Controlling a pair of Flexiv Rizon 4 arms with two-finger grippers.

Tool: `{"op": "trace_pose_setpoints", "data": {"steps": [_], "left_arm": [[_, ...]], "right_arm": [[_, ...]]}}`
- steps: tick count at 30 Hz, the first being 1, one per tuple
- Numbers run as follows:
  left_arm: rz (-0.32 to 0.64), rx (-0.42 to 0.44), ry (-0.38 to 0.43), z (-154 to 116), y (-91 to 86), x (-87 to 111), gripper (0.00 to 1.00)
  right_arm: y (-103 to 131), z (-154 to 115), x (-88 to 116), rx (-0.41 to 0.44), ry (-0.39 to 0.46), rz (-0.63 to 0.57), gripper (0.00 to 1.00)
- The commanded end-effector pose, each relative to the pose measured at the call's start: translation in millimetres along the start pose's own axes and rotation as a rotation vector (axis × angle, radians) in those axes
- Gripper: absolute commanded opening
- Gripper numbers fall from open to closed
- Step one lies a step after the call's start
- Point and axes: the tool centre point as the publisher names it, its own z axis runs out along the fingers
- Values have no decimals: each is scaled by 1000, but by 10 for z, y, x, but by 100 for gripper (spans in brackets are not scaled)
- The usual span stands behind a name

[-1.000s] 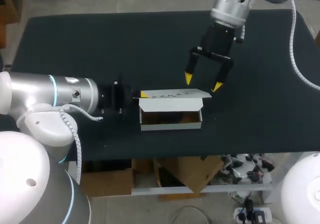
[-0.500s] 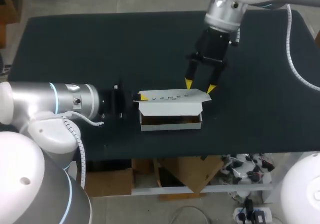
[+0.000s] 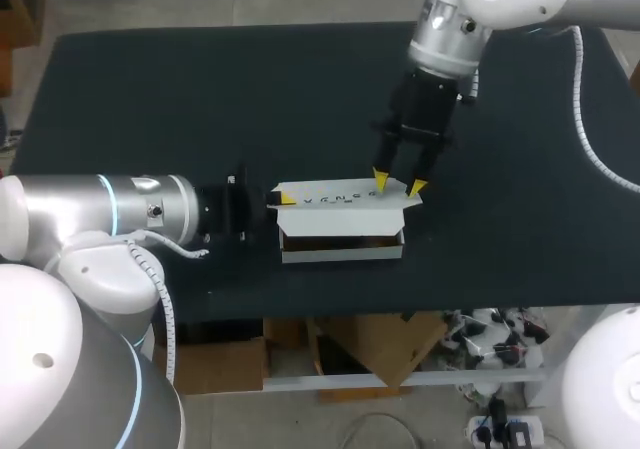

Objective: Assemble the packaging by folding the flat box into shape, placing the metal phone stand inside, and closing the box properly

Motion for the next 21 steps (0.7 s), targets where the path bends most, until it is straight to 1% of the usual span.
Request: {"op": "trace_pose_setpoints", "data": {"steps": [1, 9, 10, 13, 21], "left_arm": [[0, -2, -8, 26, 33, 73, 0], [2, -4, -13, 16, 26, 76, 0], [2, -5, -13, 16, 26, 77, 4], [3, -8, -15, 15, 28, 82, 1], [6, -12, -20, 16, 30, 87, 0]], "right_arm": [[-23, 47, -22, -9, 3, 0, 49], [-36, 75, -46, -18, 1, -1, 47], [-37, 78, -49, -19, 2, -1, 47], [-45, 91, -68, -19, 6, -4, 47], [-55, 99, -122, -15, 16, -2, 46]]}}
